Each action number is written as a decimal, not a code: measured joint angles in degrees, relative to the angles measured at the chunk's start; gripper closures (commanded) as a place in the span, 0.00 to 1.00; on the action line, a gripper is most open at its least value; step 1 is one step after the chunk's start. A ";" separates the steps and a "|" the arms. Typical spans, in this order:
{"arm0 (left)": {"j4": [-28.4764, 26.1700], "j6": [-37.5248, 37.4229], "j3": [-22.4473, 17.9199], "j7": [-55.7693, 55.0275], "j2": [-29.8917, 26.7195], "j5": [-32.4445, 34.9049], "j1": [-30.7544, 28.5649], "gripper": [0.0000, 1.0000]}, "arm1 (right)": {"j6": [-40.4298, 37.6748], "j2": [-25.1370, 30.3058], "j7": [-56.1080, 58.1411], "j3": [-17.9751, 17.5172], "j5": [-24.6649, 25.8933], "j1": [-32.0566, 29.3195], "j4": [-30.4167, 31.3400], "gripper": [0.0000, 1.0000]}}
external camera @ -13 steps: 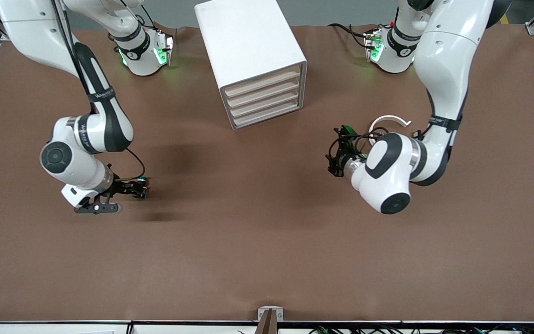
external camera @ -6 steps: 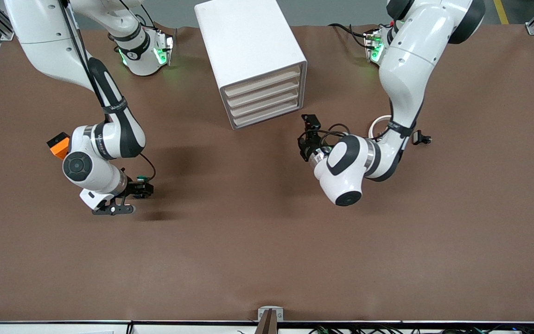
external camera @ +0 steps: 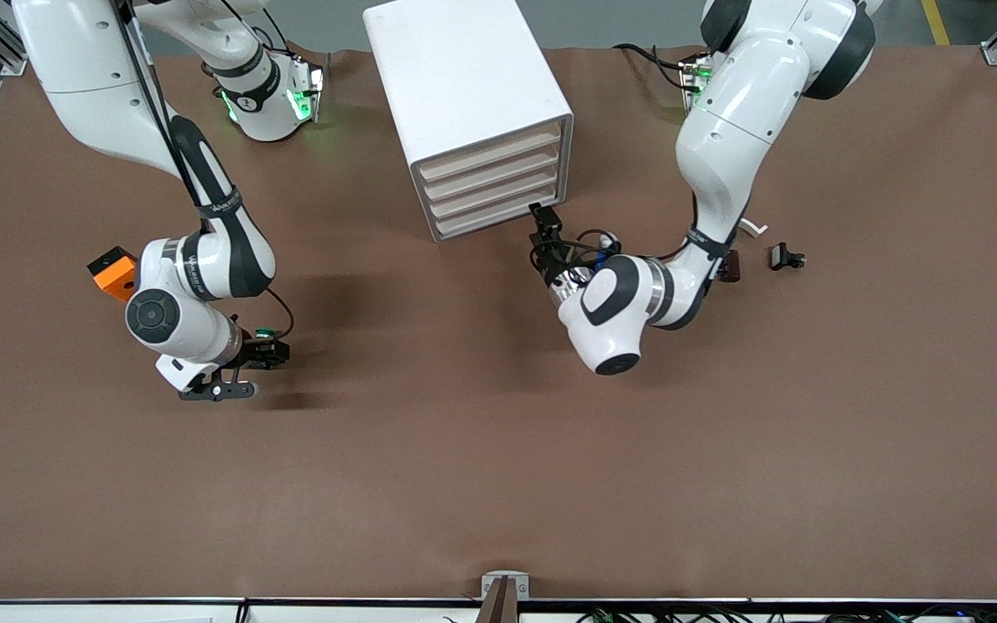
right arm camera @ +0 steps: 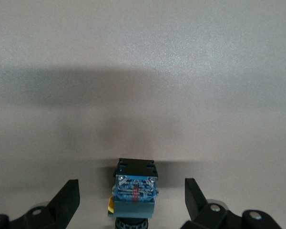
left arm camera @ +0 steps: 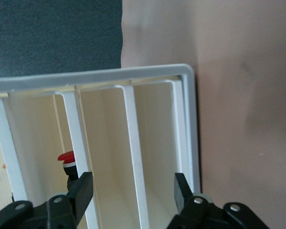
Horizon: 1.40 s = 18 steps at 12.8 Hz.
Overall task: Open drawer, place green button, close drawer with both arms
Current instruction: 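Pull the cabinet drawer open with the left gripper while the right gripper holds the button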
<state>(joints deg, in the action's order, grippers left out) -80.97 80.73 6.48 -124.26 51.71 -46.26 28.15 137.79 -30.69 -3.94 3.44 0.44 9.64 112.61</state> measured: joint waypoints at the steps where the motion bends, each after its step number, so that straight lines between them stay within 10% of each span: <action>1: 0.00 0.00 -0.03 -1.08 0.29 -1.01 0.75 0.36 | 0.00 -0.03 0.00 0.02 0.00 0.00 0.00 0.35; 4: 0.00 0.00 -0.05 -2.36 1.95 -2.98 2.11 0.43 | -0.01 -0.23 0.00 0.18 -0.01 -0.08 0.00 0.36; 7: 0.00 0.00 -0.06 -2.48 2.87 -3.10 3.32 0.43 | -0.01 -0.72 0.00 0.27 -0.01 -0.20 -0.01 0.66; 10: -0.01 -0.06 -0.03 -2.48 3.42 -3.16 5.48 0.44 | -0.05 -0.85 0.02 0.29 -0.01 -0.20 -0.18 0.74; 14: 0.01 0.32 -0.17 -2.52 5.05 -3.26 9.76 0.95 | -0.10 -0.84 0.01 0.30 -0.01 -0.20 -0.84 0.73; 18: 0.21 -0.50 -0.47 -2.89 5.37 -4.37 9.67 1.00 | -8.85 1.73 -0.50 0.28 -0.03 -0.18 -3.60 0.74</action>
<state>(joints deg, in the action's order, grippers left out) -80.76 80.23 6.01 -127.14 57.08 -50.63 37.82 128.94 -28.96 -4.44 3.73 0.41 9.46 109.01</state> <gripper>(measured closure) 0.921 0.590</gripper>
